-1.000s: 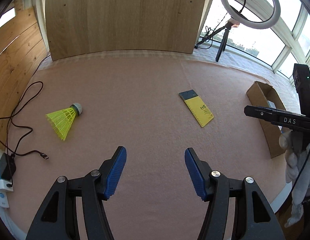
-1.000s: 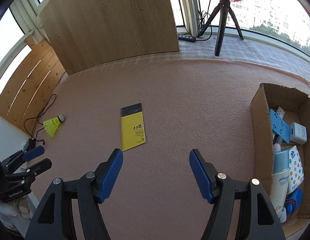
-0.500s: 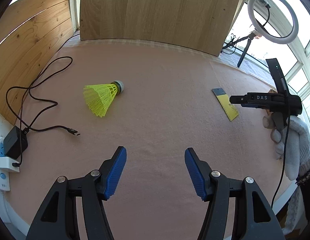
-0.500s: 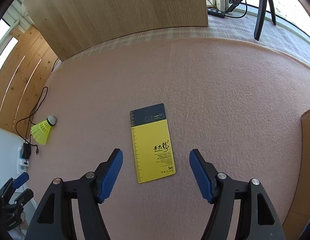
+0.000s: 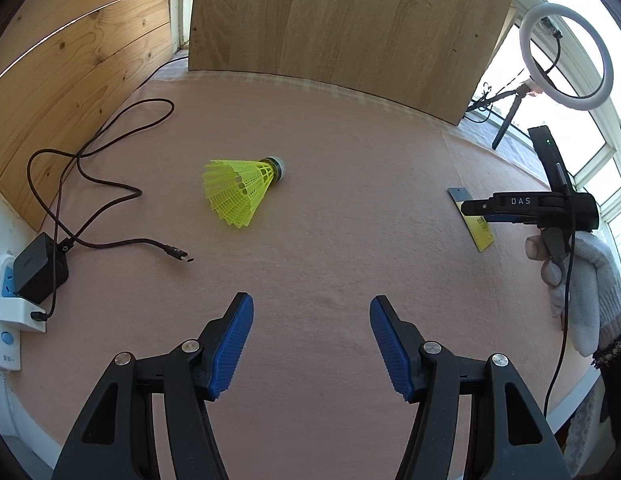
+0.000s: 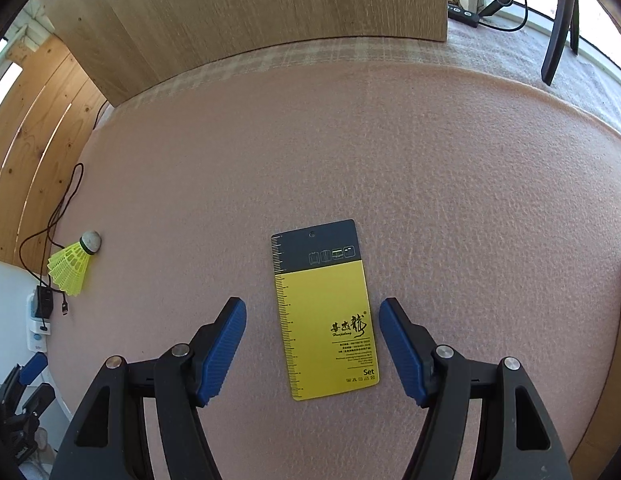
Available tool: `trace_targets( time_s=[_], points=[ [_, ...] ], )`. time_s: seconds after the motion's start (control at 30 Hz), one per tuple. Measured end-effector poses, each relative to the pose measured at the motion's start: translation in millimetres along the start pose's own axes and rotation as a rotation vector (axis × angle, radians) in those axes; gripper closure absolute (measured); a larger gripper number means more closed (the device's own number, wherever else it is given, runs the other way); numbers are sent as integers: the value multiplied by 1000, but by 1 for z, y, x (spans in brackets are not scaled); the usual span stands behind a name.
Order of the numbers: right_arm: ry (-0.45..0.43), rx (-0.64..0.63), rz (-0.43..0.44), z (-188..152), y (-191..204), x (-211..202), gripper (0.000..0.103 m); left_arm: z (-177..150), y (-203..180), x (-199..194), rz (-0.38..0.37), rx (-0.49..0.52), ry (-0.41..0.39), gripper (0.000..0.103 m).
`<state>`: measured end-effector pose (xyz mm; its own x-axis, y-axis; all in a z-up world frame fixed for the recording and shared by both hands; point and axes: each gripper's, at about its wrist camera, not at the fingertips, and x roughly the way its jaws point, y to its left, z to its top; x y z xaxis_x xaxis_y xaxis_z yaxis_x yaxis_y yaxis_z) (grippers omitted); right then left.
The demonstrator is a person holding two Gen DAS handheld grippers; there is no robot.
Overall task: Organize objects
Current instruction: 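Withdraw both grippers and move the right gripper to the yellow ruler card, then close the right gripper on the yellow ruler card, then carry the yellow ruler card over the box with the right gripper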
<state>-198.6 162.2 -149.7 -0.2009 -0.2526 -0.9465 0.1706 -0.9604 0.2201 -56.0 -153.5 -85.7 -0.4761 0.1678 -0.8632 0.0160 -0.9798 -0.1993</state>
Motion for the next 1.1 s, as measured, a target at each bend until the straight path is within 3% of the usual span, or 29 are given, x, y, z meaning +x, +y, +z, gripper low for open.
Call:
trace_targets(
  time_s=[0.2, 0.43, 0.77, 1.1],
  points=[
    [10, -68, -78, -2, 12, 4, 39, 1, -1, 3, -4, -2, 2, 39],
    [-9, -140, -183, -9, 21, 6, 56, 2, -9, 9, -9, -8, 9, 39],
    [-33, -83, -128, -27, 1, -8, 57, 7, -30, 17, -32, 16, 11, 39],
    [-115, 4, -92, -73, -25, -60, 57, 10, -62, 23, -65, 44, 11, 39]
  ],
)
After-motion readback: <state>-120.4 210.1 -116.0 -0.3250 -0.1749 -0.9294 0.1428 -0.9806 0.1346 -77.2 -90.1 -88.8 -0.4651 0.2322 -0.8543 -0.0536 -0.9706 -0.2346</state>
